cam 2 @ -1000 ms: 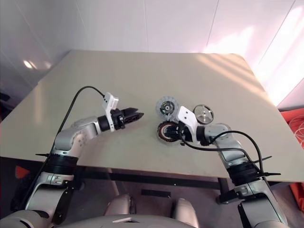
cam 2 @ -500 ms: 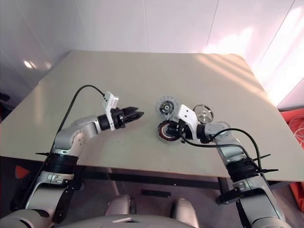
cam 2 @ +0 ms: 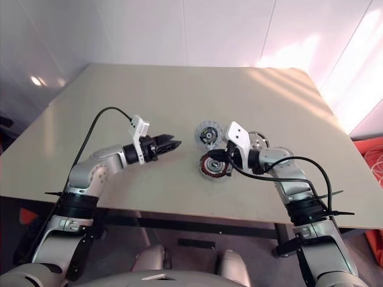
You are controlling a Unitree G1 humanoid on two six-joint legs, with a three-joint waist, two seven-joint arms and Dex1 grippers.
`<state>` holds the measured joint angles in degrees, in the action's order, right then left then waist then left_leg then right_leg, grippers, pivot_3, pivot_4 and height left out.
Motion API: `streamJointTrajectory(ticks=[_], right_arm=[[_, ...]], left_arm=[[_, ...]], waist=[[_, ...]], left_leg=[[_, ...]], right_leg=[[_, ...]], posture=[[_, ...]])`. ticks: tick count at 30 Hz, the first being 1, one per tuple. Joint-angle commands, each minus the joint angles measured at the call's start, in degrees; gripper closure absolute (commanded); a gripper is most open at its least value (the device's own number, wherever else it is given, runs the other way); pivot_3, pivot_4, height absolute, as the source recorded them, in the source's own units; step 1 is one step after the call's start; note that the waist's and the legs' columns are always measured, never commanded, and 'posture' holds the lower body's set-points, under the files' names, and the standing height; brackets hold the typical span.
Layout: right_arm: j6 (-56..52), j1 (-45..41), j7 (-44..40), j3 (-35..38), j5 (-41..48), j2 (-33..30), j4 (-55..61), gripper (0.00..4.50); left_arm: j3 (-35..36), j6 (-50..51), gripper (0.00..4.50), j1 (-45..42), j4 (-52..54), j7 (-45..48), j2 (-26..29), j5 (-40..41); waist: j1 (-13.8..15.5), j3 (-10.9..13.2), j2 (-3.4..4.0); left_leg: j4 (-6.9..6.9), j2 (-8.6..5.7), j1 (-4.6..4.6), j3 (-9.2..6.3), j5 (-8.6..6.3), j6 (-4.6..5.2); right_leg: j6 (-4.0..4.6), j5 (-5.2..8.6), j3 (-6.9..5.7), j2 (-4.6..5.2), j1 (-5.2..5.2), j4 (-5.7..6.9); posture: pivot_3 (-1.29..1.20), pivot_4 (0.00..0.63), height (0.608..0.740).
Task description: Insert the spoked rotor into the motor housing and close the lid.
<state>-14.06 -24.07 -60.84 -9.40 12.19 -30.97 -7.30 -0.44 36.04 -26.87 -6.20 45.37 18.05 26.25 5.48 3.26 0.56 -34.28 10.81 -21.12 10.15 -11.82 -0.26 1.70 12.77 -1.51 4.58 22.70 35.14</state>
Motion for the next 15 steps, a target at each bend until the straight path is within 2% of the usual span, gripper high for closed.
streamJointTrajectory(ticks=[1, 9, 15], right_arm=[[0.9, -0.81, 0.66, 0.86, -0.18, 0.09, -0.74, 4.46], [3.54, -1.33, 2.68, 0.48, -2.79, 1.32, -6.85, 4.46], [3.21, -0.5, 2.03, 0.74, -2.4, 1.27, -5.78, 4.46]], left_arm=[[0.43, -1.0, 1.84, -1.29, 1.44, -0.22, 0.29, 0.07], [0.33, -0.31, 1.84, -1.2, 2.53, -0.71, 0.45, 0.3], [0.38, -0.82, 1.84, -1.33, 1.72, -0.53, 0.57, 0.06]], waist=[[-0.01, 0.0, 0.0], [-0.02, 0.0, 0.0], [-0.03, 0.0, 0.0]], left_leg=[[0.0, 0.0, 0.0, 0.0, 0.0, 0.0], [0.0, 0.0, -0.02, 0.0, 0.0, 0.0], [0.0, 0.0, -0.02, 0.0, 0.0, 0.0]], right_leg=[[0.0, 0.0, 0.0, 0.0, 0.0, 0.0], [0.0, 0.0, 0.0, 0.0, 0.02, 0.0], [0.0, 0.0, 0.0, -0.01, 0.03, 0.0]], posture=[[0.0, 0.0, 0.74], [0.0, 0.0, 0.74], [0.0, 0.0, 0.74]])
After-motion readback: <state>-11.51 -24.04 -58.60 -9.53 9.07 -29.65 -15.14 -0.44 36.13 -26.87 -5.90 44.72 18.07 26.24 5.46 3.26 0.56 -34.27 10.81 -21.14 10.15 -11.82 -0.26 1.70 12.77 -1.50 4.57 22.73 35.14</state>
